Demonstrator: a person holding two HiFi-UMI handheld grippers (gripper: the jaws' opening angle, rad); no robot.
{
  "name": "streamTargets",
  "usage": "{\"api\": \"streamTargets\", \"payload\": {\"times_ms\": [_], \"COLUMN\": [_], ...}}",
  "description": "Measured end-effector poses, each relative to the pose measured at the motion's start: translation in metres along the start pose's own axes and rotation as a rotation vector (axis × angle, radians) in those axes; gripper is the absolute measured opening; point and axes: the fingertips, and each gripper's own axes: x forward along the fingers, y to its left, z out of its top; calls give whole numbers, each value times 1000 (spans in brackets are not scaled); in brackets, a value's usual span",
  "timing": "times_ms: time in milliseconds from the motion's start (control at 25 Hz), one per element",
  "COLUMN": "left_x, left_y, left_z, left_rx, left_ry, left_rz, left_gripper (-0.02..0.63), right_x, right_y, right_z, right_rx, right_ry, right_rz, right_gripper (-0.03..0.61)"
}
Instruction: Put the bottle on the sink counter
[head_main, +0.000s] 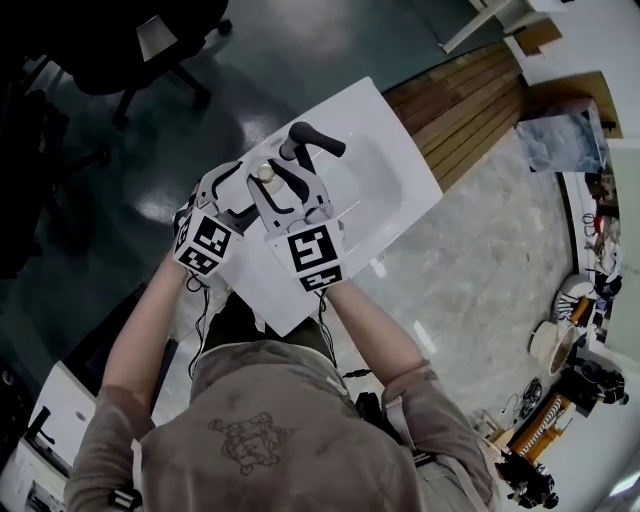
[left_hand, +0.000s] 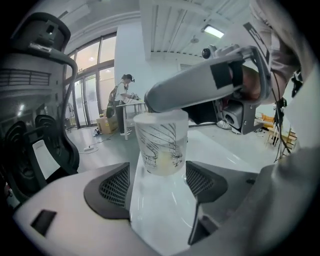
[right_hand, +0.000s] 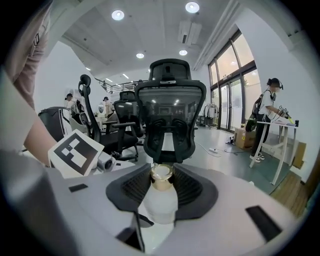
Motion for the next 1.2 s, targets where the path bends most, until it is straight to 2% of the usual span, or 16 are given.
{"api": "streamTargets", "payload": {"times_ms": [560, 720, 1200], "left_x": [2, -1, -11], "left_y": [10, 15, 11], "left_z": [-31, -39, -51], "left_rx": [-77, -90, -81], "left_ry": [48, 59, 76], "left_rz": [11, 19, 4], "left_gripper": [333, 333, 333], "right_x": [45, 53, 61], "right_y": [-12, -15, -18], "right_z": [-58, -72, -97], "right_rx": [58, 81, 100], "right_ry": [86, 100, 94], "right_rz": [-48, -87, -153], "right_gripper": [141, 141, 141]}}
